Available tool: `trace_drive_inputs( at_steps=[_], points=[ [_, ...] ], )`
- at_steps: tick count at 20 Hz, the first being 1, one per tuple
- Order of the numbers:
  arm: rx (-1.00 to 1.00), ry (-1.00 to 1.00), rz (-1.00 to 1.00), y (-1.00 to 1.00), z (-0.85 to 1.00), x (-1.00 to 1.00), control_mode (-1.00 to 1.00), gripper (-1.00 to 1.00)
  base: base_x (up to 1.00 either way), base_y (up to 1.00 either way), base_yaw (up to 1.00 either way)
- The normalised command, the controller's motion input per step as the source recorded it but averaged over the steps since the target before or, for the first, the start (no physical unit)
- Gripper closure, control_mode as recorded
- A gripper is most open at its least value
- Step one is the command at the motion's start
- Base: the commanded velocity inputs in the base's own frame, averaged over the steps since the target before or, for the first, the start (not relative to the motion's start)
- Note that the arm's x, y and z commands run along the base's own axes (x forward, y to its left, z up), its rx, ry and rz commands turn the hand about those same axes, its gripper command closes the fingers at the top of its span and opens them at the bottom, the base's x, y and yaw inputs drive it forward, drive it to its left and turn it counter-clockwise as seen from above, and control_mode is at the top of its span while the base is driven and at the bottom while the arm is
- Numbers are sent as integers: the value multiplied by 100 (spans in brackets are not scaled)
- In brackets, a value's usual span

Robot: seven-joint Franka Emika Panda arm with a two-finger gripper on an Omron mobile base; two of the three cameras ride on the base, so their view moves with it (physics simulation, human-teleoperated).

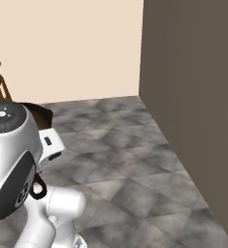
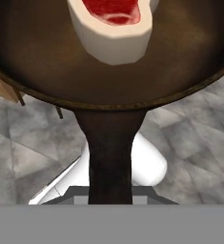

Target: Pick up the pan with the steak in it and place it on the dining table. Then place the steak on the plate.

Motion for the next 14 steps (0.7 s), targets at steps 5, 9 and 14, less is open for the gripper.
trace_drive_inputs(
  at_steps=[5,9,14],
  points=[
    [0,0,0,0,0,0,100,100,96,-13,5],
    [0,0,0,0,0,0,100,100,100,0,1],
    [0,0,0,0,0,0,100,100,100,0,0]
  ],
)
